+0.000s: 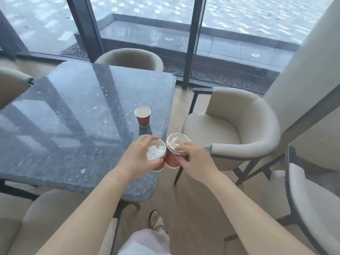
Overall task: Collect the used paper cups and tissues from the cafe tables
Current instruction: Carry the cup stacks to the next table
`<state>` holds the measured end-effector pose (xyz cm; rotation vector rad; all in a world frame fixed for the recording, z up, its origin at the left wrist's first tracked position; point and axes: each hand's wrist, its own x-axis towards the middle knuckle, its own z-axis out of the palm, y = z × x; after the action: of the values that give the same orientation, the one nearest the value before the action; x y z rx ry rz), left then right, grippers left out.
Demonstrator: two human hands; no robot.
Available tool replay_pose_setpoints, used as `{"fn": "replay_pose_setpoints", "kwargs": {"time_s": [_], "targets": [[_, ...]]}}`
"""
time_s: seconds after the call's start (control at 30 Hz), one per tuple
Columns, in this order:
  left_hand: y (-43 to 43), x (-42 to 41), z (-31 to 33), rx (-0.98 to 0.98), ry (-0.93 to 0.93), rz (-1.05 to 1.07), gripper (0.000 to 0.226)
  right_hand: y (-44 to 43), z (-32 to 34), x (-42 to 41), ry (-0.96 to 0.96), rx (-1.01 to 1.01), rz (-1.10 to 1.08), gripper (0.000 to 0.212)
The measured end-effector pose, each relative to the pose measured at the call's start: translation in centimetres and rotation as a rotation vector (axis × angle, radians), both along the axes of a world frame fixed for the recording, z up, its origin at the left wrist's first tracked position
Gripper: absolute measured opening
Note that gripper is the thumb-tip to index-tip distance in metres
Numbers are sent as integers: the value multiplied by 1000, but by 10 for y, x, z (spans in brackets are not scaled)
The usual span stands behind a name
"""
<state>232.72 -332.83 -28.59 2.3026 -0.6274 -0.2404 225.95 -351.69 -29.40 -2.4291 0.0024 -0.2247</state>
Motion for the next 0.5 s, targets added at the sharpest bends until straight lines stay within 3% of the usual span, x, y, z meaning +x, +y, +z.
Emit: {"fn": "replay_pose_setpoints", "kwargs": {"time_s": [0.27,0.37,0.5], "targets": [[15,111,-43,151,76,203,71,12,-42,136,31,-52,133,27],[16,127,-66,285,128,187,68,9,-59,158,80,-126,164,24],[10,139,-89,312,139,164,67,3,-77,179,108,-209,256,24]]}}
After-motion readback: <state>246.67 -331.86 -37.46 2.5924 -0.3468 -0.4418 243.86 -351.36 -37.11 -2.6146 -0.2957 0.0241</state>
